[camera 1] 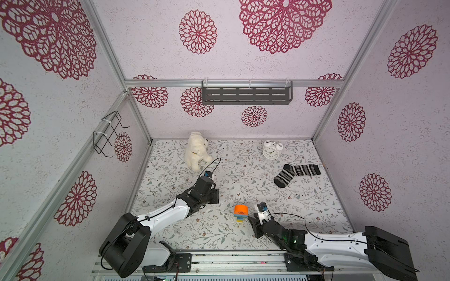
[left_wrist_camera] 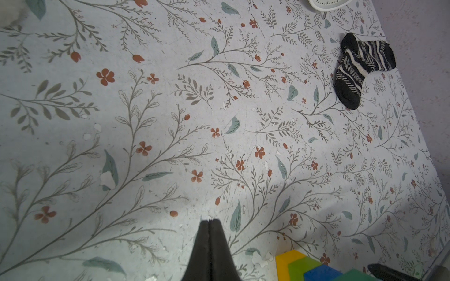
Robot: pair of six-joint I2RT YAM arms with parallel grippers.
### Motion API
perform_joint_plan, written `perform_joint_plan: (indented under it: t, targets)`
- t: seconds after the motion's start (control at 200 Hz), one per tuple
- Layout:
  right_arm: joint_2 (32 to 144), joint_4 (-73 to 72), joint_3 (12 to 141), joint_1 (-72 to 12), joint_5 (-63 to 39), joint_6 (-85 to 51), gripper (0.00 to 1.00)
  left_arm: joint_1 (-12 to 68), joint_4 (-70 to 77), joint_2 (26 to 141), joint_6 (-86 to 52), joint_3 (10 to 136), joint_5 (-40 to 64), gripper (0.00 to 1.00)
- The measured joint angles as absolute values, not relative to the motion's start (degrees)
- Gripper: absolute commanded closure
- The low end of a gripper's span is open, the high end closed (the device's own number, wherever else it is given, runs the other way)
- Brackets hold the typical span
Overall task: Assemble an ice cream with lego
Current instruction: Pick up the lego brick from the center of the board.
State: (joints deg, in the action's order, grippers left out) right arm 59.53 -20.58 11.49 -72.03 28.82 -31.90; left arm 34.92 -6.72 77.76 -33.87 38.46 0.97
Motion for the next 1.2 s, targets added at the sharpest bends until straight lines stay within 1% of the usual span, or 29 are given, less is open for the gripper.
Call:
perform_joint_plan:
  t: [0.23, 0.405, 0.76, 1.196]
  targets:
    - [59.07, -18.5, 11.51, -72.03, 26.24, -32.05, 0.62, 35.0, -6.74, 77.76, -33.8, 38.46, 0.97, 1.0]
    - [62.11, -18.7, 13.63, -72.03, 24.6, -31.44, 0.62, 35.03, -6.74, 77.78, -33.78, 38.46, 1.02, 1.0]
    - [63.81, -19.53, 15.49, -72.03, 24.4, -30.92, 0.62, 35.33, -6.81, 78.02, -33.43, 38.46, 1.06, 1.0]
    - [63.75, -19.79, 15.49, -68.69, 25.08, -30.79, 0.62, 35.38, -6.76, 78.81, -33.04, 38.46, 1.91, 1.0]
